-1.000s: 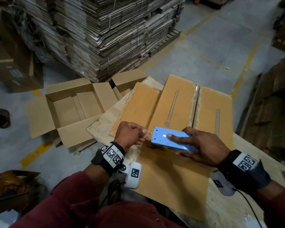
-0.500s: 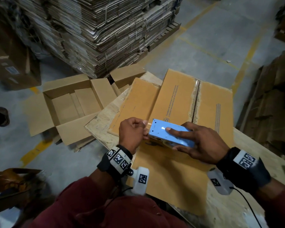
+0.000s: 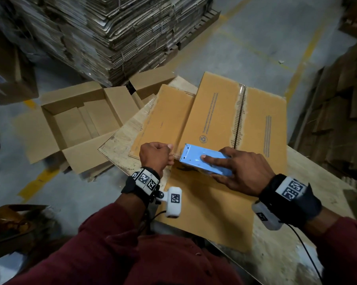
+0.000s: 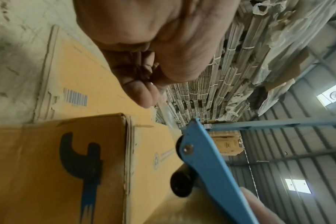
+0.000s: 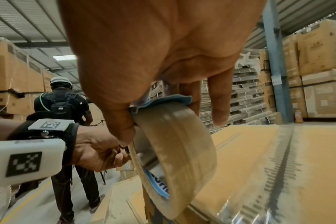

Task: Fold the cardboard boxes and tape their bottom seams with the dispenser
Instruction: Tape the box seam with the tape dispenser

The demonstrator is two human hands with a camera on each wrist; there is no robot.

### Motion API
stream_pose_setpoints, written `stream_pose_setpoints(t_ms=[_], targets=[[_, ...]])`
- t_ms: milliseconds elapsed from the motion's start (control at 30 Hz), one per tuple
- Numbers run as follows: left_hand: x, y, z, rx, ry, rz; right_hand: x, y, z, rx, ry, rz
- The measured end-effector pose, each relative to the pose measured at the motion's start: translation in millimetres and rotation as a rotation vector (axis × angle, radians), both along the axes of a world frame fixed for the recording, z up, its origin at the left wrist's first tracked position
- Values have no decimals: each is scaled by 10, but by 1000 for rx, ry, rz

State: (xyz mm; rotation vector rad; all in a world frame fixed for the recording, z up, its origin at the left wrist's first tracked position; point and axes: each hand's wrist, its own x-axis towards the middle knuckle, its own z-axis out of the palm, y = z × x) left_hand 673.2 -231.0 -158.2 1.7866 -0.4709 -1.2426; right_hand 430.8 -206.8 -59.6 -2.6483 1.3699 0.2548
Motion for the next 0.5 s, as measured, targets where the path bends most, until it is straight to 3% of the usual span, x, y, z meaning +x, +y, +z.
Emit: stream_pose_setpoints(t_ms=[267, 367, 500], targets=[[0, -5, -65, 14, -13, -9, -85, 66, 29, 28, -3, -6], [394, -37, -144, 74, -107, 38, -249, 137, 134, 45, -60, -70], [686, -15, -205, 37, -91, 24, -566, 201, 139, 106, -61, -66]])
